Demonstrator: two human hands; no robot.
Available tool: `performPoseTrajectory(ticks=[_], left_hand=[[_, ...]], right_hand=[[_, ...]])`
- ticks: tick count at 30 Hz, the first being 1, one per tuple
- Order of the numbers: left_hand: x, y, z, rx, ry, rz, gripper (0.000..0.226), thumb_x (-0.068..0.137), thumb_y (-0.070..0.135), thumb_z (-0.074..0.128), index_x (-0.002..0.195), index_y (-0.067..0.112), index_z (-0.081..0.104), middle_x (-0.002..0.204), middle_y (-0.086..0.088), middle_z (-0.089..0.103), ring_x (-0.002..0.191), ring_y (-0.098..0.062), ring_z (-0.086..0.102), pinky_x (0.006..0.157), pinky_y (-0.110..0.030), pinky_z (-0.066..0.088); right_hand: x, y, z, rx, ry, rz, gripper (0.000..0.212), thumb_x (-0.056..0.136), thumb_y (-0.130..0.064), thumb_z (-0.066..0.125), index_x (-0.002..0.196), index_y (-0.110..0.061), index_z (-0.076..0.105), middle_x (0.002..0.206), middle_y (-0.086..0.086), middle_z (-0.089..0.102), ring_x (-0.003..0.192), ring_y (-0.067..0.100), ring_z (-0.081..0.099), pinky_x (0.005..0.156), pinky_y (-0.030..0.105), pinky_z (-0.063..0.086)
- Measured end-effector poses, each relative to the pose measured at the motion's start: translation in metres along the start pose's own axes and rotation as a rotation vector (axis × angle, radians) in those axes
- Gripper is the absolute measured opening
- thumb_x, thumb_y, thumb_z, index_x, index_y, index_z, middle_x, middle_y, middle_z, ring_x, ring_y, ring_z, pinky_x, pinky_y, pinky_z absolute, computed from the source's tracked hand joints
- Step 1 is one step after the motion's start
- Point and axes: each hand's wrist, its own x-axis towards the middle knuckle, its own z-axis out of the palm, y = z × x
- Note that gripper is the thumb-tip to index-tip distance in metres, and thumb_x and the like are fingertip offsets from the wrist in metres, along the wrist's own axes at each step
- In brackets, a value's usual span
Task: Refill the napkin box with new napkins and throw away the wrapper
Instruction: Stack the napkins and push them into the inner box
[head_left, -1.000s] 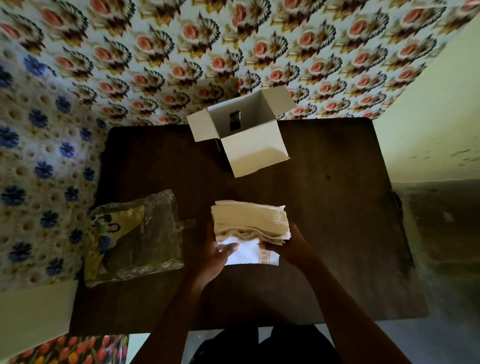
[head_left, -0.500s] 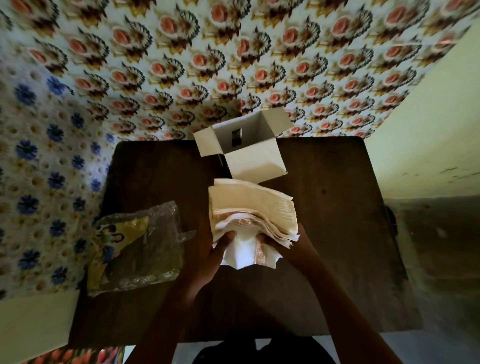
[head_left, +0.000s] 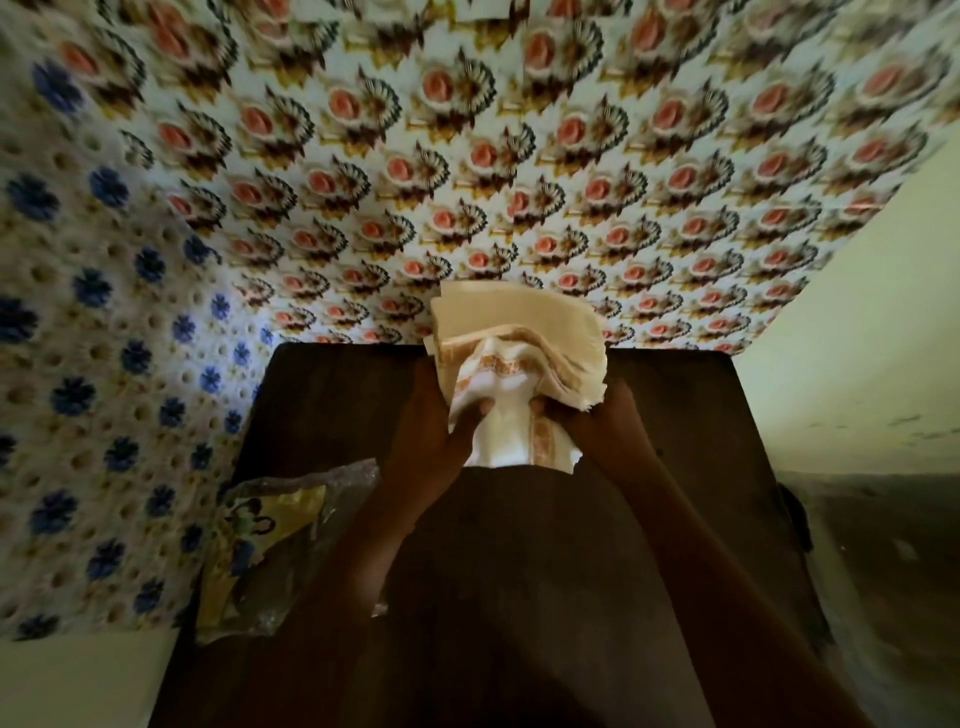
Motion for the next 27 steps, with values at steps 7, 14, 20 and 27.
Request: performPoseTrajectory(ticks=[7,14,20,27], left_hand=[[0.066,0.01,-0.001,0.071,-0.135,-0.05,0.101,0.091,0.021,0.073,0.158,0.015,-0.003,0.157,-0.002,0.034,0.143,-0.013,0.034,0.102,-0.006,0.027],[0.103,0.003,0.016,0.041,0.039,-0.128,0.082,0.087,0.009,0.075,0.15,0.013,0.023,0.146,-0.008,0.048,0.135,-0.022,0.047,0.091,-0.005,0.034],[0.105,-0.006,0.03,0.078,0.103,-0.145,0.079,0.086,0.013,0.077,0.148,0.003,0.029,0.136,-0.016,0.054,0.12,-0.023,0.052,0.069,0.013,0.026],[0.111,-0.016,0.047,0.08,0.203,-0.136,0.068,0.08,0.018,0.08,0.137,0.007,0.044,0.126,-0.011,0.062,0.114,-0.023,0.061,0.082,-0.017,0.05]], right_hand=[[0.082,-0.02,0.002,-0.036,0.01,-0.066,0.051,0.085,-0.012,0.076,0.132,-0.011,0.056,0.123,0.005,0.066,0.107,0.007,0.061,0.087,0.018,0.051],[0.129,-0.003,0.007,-0.055,-0.082,-0.09,0.067,0.073,-0.001,0.083,0.133,-0.003,0.053,0.119,0.005,0.064,0.106,0.012,0.055,0.084,0.015,0.047],[0.141,0.022,0.003,-0.113,-0.168,-0.224,0.066,0.071,-0.02,0.079,0.124,0.01,0.056,0.115,0.024,0.068,0.107,0.026,0.064,0.096,0.031,0.053],[0.143,0.045,0.01,-0.212,-0.179,-0.251,0.055,0.076,-0.035,0.067,0.112,0.008,0.066,0.106,0.022,0.072,0.101,0.031,0.067,0.081,0.024,0.05]])
